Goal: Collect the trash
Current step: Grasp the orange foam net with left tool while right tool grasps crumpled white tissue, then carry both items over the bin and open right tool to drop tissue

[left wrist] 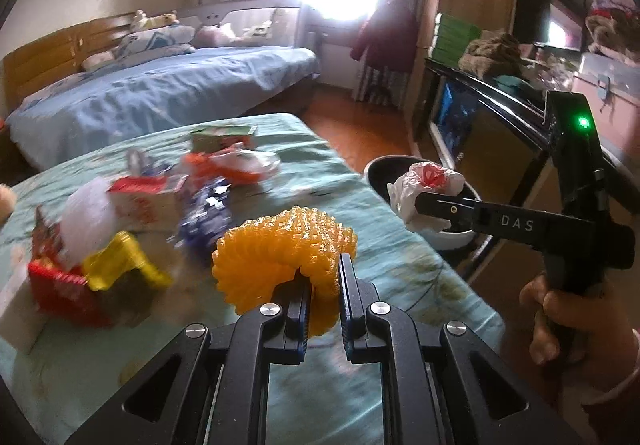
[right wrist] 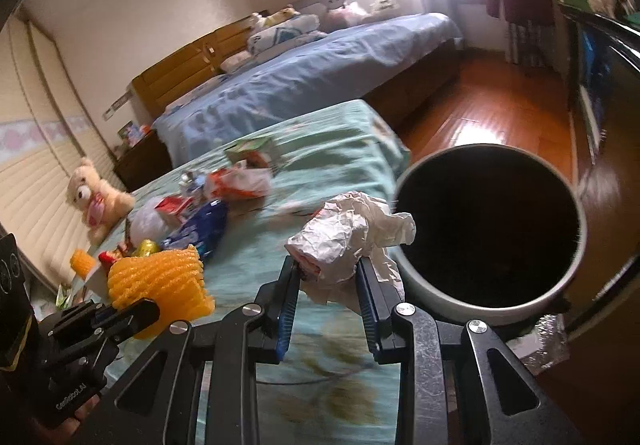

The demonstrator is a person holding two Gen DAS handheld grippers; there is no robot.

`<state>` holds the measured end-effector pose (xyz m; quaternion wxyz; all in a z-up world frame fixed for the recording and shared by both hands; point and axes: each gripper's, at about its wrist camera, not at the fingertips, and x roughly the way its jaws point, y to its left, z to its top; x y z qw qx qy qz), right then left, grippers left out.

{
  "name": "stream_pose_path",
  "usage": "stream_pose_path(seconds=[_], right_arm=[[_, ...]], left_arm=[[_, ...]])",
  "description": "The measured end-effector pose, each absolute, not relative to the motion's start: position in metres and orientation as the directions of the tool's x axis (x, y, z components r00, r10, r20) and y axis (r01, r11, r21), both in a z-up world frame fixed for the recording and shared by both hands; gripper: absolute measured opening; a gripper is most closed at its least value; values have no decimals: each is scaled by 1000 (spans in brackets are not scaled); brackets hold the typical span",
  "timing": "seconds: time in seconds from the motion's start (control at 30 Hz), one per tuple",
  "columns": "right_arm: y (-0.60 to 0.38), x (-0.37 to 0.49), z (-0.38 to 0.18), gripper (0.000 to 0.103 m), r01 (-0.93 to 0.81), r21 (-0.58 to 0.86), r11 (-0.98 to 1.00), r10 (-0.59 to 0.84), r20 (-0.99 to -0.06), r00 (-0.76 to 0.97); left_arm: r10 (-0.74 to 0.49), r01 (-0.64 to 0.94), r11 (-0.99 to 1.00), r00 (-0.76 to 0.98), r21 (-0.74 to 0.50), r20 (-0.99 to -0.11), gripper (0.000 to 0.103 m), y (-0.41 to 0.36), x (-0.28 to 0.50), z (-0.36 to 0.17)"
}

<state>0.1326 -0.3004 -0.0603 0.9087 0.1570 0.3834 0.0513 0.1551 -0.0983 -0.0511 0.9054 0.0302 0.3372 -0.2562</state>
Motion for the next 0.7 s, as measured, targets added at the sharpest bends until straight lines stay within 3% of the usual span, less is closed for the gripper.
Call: stream_pose_path(seconds=[0.7], right_arm=[[-392, 129, -63, 29, 172, 327, 929, 113, -694, 711]], left_arm=[[-492, 594, 799, 559, -91, -668, 12, -198, 228, -59]])
